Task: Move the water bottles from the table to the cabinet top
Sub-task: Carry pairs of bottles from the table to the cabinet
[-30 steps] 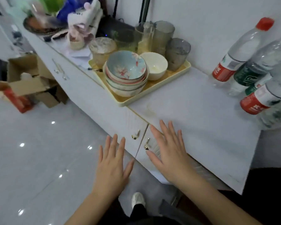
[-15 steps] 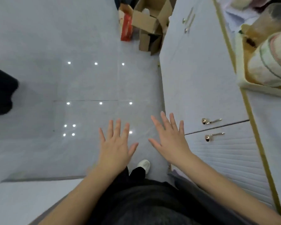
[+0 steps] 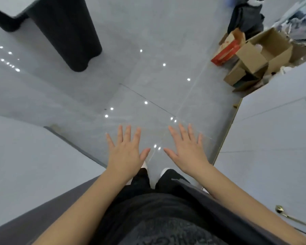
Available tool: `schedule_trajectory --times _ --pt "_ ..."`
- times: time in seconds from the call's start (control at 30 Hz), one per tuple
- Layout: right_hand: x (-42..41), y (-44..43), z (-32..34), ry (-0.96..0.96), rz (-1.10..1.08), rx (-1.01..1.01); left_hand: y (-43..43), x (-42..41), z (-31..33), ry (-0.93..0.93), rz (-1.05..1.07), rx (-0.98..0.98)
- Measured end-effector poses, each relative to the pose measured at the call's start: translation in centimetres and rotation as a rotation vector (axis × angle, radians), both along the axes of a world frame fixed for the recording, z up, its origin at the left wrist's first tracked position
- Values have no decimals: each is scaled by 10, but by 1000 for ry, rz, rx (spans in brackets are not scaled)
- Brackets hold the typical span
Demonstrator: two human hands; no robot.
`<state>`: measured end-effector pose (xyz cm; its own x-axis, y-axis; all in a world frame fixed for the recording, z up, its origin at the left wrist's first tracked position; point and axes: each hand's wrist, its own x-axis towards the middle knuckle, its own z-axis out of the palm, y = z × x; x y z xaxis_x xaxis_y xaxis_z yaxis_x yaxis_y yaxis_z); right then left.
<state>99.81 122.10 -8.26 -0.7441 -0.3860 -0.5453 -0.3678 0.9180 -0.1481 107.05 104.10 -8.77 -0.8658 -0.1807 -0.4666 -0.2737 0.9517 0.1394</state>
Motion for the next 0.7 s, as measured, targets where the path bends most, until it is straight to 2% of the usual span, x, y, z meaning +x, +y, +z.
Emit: schedule_trajectory --times 0.23,0.5,0.7 --pt "-45 -60 -10 -67 268 14 -26 5 -7 -46 279 41" --pt "-127 -117 -17 -63 585 40 -45 -42 -11 -44 626 55" --pt "-179 -155 -22 -22 738 56 -50 -79 -17 -58 754 76"
